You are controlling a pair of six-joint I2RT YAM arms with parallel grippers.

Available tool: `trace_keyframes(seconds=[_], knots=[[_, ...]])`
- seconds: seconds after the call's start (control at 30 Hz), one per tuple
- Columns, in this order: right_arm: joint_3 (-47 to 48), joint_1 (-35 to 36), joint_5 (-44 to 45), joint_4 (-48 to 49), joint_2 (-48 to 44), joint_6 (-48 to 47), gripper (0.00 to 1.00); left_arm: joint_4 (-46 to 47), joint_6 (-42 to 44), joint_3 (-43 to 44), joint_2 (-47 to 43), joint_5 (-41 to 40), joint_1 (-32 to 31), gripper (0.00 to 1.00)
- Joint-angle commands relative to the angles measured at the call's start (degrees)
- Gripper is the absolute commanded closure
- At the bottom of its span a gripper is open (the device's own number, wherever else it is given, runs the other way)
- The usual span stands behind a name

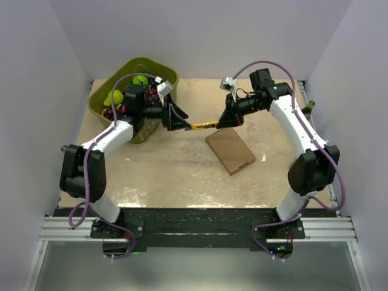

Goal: Unpack the express box

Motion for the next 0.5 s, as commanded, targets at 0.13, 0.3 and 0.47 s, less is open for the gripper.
trace_keyframes(seconds=[0.13,0.3,0.47], knots=[[4.13,2.02,12.64,-14.05,-0.34,-20.78,1.0,-35.54,44.89,7.36,-6.1,-10.46,-6.06,0.27],[4.57,3.25,13.18,-14.11,-0.87,-20.16,1.0,-34.66,42.0,8.58,-3.9,-7.56,-10.02,0.3],[3.34,3.69,12.74,-14.02,-2.01,-20.33,1.0,-33.61,41.48,8.32,-2.59,-10.11,-12.48,0.34]])
